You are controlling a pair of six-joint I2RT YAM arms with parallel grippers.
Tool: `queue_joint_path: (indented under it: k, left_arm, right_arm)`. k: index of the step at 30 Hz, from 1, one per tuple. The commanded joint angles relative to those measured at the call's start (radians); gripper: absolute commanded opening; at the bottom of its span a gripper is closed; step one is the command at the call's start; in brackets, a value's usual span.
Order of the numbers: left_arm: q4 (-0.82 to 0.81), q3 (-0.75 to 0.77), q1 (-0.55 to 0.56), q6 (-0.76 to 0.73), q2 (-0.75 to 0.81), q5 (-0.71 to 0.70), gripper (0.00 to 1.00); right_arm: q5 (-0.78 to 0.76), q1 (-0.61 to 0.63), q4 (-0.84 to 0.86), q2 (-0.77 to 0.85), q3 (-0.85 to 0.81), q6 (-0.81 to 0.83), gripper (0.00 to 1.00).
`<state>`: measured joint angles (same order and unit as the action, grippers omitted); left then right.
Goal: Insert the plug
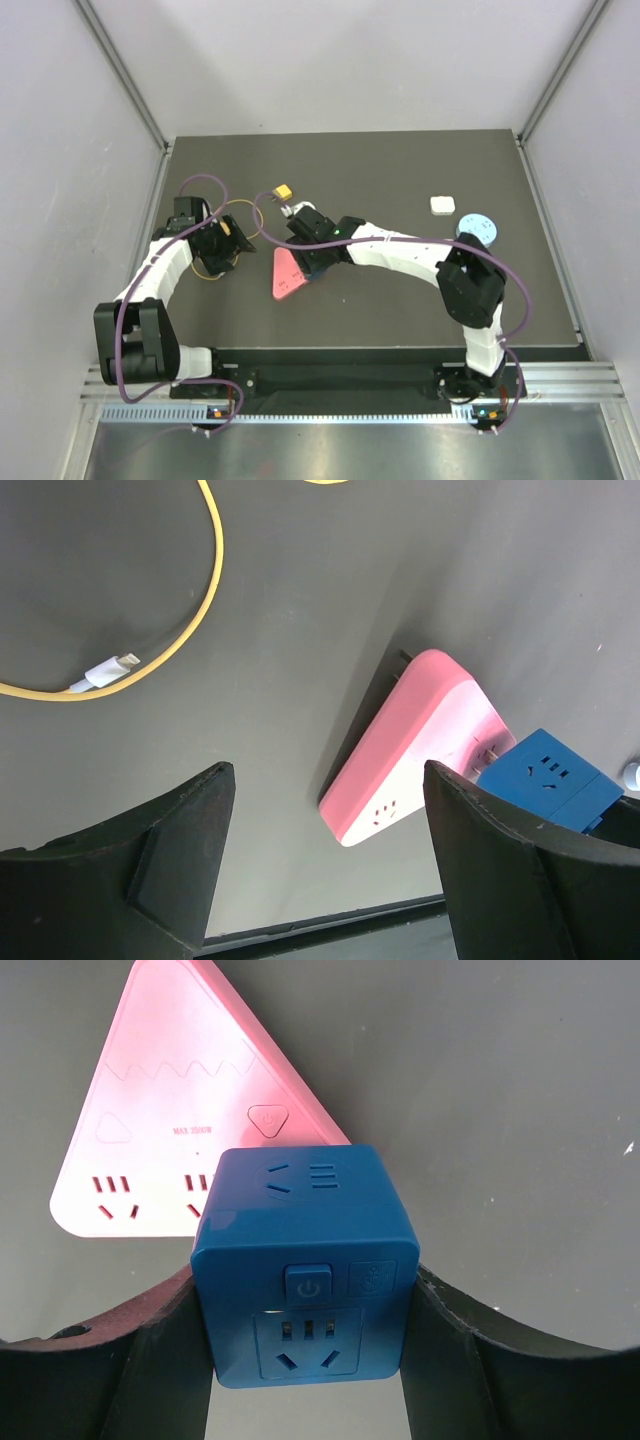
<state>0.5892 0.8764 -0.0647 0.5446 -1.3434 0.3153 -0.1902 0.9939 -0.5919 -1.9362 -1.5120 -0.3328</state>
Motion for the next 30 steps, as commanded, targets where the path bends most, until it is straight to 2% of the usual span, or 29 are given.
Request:
queue_joint_path:
  k: [1,7,13,23,30]
  left_arm:
    - [-0.008,0.006,0.0,0.003,0.032,-0.015,0.8]
    - [0.014,0.033,-0.007,0.06,0.033,-0.116,0.8]
    - [0.011,0.056,-0.061,0.127,0.027,-0.113,0.79]
    - [-0.065,-0.028,-0.198,0.271,0.108,-0.208,0.78]
    - [-0.097,-0.048,-0.207,0.284,0.145,-0.262,0.79]
  right_arm:
    - [-0.044,0.018,-0.057,-0.093,-0.017,0.014,0.0]
    - [-0.068,0.034,-0.146,-0.159,-0.089,0.026,0.0]
    - [-0.04,0.035,-0.215,-0.228,-0.175,0.049,0.0]
    - [0.028,0.029,-0.232,-0.36,-0.249,0.084,0.0]
    - [0.074,0.006,-0.212,-0.434,-0.283,0.115,0.0]
